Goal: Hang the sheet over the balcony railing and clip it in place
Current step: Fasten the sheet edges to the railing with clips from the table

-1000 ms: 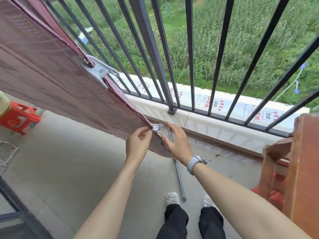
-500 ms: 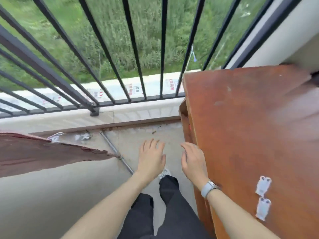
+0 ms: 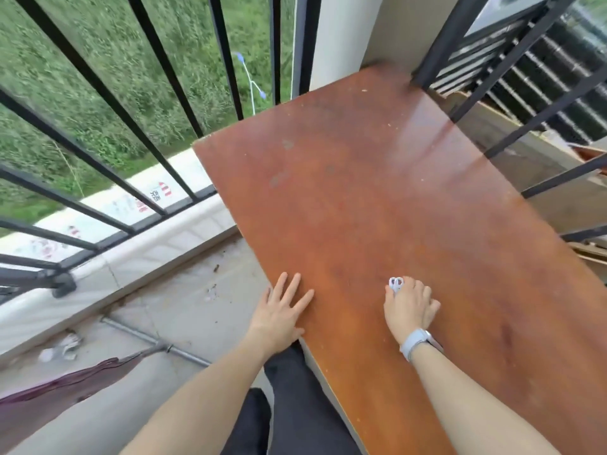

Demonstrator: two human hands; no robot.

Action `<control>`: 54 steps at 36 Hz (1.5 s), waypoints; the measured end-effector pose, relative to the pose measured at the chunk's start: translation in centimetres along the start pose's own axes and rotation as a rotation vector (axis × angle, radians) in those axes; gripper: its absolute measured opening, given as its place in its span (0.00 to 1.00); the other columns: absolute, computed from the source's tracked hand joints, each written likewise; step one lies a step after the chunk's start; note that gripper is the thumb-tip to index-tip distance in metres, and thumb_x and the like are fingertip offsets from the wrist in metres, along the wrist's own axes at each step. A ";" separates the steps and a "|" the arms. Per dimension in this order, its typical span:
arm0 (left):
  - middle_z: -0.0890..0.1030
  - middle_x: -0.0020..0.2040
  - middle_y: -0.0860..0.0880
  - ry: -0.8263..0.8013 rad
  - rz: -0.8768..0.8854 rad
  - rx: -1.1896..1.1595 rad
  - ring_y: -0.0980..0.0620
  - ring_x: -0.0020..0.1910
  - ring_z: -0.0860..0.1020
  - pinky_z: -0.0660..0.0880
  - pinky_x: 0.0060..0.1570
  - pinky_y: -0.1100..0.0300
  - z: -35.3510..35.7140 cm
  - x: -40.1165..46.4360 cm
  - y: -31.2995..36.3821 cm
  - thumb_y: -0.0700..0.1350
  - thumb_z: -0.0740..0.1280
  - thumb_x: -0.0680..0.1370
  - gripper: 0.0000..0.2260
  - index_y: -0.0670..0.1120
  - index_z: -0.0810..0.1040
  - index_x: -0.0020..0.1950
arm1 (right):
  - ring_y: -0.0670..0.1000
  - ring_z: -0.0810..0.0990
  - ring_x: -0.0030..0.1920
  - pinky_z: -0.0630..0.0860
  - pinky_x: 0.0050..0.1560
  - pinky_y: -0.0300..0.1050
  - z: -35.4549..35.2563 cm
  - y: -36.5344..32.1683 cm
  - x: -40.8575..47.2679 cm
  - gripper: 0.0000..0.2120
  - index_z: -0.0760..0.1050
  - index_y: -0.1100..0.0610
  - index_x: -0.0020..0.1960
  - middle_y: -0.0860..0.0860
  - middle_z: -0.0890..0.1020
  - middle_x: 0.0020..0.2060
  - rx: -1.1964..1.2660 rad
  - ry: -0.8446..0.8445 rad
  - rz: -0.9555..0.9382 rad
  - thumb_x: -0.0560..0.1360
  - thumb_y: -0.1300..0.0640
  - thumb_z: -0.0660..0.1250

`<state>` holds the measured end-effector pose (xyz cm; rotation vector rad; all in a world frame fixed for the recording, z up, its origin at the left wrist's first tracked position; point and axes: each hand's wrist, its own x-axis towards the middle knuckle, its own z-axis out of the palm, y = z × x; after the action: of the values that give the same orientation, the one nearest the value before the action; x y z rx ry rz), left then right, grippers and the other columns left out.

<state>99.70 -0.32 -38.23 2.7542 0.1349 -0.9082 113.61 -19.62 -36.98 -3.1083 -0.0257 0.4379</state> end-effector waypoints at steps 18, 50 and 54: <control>0.55 0.75 0.49 0.386 -0.828 -0.427 0.48 0.74 0.53 0.53 0.71 0.49 4.8 -19.6 -10.5 0.50 0.56 0.78 0.25 0.53 0.54 0.74 | 0.56 0.79 0.43 0.69 0.39 0.46 -0.4 -22.5 -14.0 0.11 0.69 0.54 0.48 0.49 0.79 0.39 0.421 -0.414 -1.026 0.73 0.50 0.68; 0.68 0.69 0.47 1.231 -2.200 -0.534 0.49 0.69 0.64 0.60 0.68 0.55 36.0 -93.0 -14.3 0.45 0.61 0.78 0.21 0.45 0.66 0.70 | 0.43 0.72 0.36 0.65 0.38 0.41 5.3 -40.9 -100.3 0.17 0.67 0.54 0.59 0.44 0.74 0.38 0.300 -0.975 -2.392 0.74 0.50 0.66; 0.68 0.69 0.47 1.228 -2.209 -0.476 0.49 0.68 0.65 0.59 0.67 0.55 39.1 -100.4 -21.0 0.45 0.61 0.77 0.20 0.45 0.67 0.70 | 0.45 0.74 0.35 0.68 0.36 0.41 6.8 -46.8 -108.7 0.17 0.68 0.56 0.60 0.47 0.76 0.38 0.359 -0.987 -2.398 0.74 0.51 0.66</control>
<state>-6.72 8.80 -12.93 1.1502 2.9707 0.8413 6.51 25.37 -13.21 -0.5390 -2.3397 1.0794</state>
